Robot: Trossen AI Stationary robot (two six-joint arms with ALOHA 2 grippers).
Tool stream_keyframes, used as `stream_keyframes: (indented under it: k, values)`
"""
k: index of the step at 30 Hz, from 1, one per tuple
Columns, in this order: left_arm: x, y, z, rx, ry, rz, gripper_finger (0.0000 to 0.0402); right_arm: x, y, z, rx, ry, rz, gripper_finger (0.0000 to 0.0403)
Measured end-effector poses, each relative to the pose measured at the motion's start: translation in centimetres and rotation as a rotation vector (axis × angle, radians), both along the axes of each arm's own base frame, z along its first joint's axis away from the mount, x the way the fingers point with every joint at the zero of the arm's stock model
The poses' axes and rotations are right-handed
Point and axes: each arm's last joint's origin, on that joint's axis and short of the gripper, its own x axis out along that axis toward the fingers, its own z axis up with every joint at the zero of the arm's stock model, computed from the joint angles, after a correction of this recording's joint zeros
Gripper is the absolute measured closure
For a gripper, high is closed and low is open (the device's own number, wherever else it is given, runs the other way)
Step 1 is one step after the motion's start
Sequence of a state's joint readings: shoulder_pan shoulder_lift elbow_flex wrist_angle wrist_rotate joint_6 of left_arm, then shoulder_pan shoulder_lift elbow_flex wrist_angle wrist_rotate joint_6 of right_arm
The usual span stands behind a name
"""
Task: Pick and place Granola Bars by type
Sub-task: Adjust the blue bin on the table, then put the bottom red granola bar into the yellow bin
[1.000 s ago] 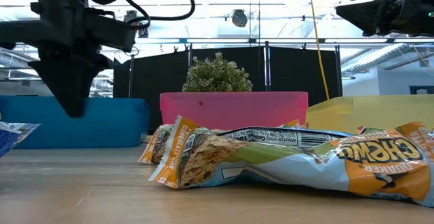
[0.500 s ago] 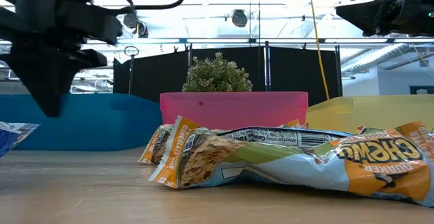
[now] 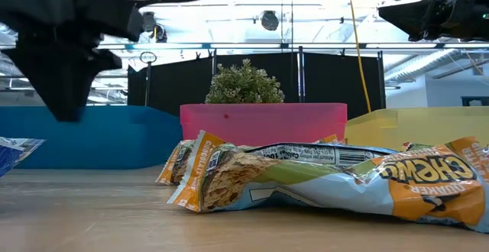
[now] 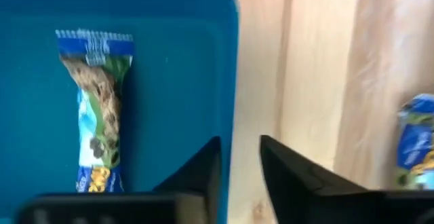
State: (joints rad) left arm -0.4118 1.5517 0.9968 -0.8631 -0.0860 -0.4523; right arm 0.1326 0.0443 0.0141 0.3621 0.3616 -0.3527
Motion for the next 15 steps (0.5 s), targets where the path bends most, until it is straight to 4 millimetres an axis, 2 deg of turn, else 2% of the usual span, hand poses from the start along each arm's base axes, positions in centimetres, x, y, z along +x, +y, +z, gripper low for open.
stream_keyframes:
  k: [5,9,12,15]
  values:
    - [1.0,-0.4,1.9,-0.006,-0.050,-0.080,0.0197,0.0,0.0,0.0,0.000,-0.001,0.000,0.0403]
    - [1.8,-0.8,4.7,-0.012,-0.082,-0.241,0.0151,0.0,0.0,0.0,0.000,0.000,0.000,0.0403]
    - [1.7,-0.7,7.2,0.037,-0.117,-0.330,0.0149,0.0,0.0,0.0,0.000,0.000,0.000,0.0403]
    - [0.8,0.2,9.8,0.057,-0.197,-0.432,0.0190,0.0,0.0,0.0,0.000,0.000,0.000,0.0403]
